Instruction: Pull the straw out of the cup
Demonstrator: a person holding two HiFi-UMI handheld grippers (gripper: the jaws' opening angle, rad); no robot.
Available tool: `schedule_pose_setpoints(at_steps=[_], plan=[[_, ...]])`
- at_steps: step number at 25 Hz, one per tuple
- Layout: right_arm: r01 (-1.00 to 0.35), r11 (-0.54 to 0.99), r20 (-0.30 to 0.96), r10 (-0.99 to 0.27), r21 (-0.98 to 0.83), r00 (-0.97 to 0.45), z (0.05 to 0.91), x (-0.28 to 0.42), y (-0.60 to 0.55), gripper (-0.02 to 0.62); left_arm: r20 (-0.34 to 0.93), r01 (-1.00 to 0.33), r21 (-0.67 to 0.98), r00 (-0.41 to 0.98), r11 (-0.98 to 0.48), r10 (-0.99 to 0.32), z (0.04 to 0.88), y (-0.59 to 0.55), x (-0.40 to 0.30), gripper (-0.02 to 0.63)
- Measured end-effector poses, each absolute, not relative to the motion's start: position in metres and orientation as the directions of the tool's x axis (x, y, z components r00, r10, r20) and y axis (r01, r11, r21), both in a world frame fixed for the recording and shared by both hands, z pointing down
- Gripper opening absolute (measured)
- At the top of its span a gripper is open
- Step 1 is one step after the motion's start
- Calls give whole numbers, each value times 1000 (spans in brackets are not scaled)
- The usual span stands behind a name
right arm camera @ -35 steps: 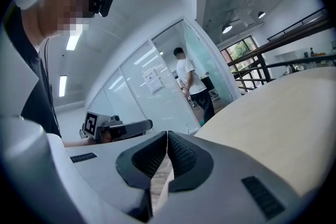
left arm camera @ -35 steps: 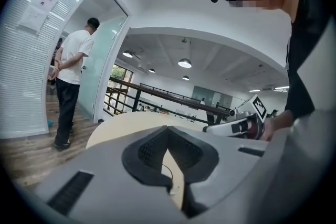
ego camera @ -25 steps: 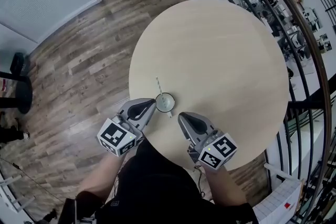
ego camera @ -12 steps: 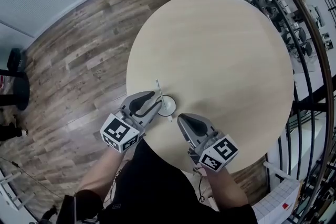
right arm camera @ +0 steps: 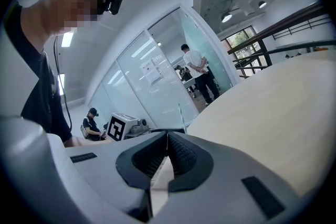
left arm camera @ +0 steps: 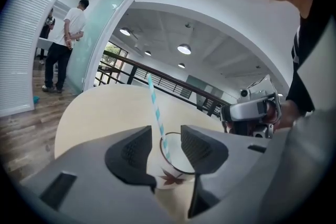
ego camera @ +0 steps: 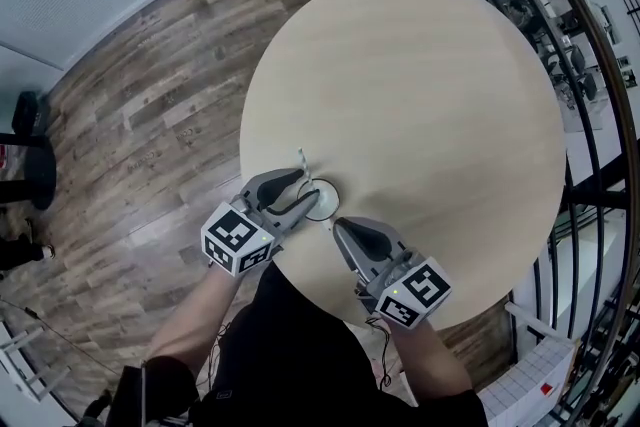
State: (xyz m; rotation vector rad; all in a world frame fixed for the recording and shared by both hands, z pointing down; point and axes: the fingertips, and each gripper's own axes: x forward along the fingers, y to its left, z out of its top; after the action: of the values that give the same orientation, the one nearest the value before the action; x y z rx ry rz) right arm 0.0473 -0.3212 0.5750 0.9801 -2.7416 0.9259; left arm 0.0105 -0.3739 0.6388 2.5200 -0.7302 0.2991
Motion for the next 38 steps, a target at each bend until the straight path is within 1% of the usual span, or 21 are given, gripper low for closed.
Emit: schedule_pose_setpoints(at_steps=[9, 13, 17, 19, 31, 38], plan=[[-625, 580, 287, -570, -523, -770, 582, 52, -315, 23, 327, -513, 414, 855, -752, -403, 645, -378, 20, 156], [-628, 573, 290, -573, -527, -766, 583, 53, -314, 23, 330, -505, 399, 858, -765, -394, 643, -382, 24, 120], [-629, 572, 288, -576, -527, -765, 581, 53, -313, 23, 329, -498, 387, 861, -776, -389, 638, -382, 24, 55], [-628, 572, 286, -577, -528, -765, 579, 52, -314, 23, 327, -493, 387, 864, -779, -384, 636, -381, 23, 38], [-633, 564, 270, -595, -531, -757, 562, 45, -312, 23, 307, -479, 426, 874, -768, -375, 620, -378, 17, 29], [-651, 555, 249, -630, -518, -736, 531, 50, -314, 23, 271, -519, 398, 854, -756, -444, 583, -375, 13, 29]])
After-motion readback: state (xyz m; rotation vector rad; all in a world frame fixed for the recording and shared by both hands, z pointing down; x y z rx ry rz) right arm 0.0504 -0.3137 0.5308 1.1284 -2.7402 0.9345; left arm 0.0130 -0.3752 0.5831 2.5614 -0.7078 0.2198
